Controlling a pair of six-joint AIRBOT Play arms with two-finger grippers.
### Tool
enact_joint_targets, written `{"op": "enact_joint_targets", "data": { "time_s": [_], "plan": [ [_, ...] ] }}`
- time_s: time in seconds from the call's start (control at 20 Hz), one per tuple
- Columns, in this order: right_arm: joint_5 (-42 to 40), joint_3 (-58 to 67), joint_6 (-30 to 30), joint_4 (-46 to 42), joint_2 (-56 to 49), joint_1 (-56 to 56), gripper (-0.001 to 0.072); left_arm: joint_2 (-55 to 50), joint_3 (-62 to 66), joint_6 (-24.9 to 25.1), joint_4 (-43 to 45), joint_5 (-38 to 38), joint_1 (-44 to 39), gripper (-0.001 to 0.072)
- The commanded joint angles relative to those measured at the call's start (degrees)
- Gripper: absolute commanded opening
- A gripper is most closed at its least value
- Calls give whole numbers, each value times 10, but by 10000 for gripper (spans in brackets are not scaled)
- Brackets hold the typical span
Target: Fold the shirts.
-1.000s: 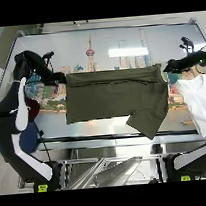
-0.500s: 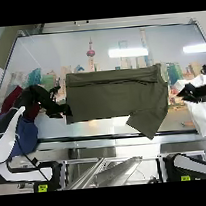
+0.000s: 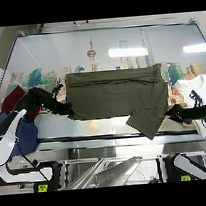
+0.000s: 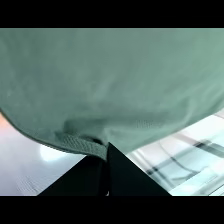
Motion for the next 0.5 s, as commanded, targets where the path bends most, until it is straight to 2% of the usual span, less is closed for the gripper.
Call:
{"op": "enact_joint_targets", "data": {
  "time_s": [0.0,0.15,0.3,0.35,0.4,0.45],
  "plan": [
    [-28,-43,-6,10,1,-1,414,1,18,5,-9,21,0,20],
    [-53,-69,-19,24,-10,4,413,1,18,5,-8,13,1,21],
    [-74,-74,-79,87,-45,37,401,1,18,5,-9,6,1,21],
    [-73,-74,-110,125,-63,54,328,1,18,5,-9,11,1,21],
    [-68,-73,-130,153,-74,67,199,1,18,4,-9,16,1,21],
    [-55,-73,-150,172,-77,76,29,2,18,3,-9,27,3,21]
  ]
}}
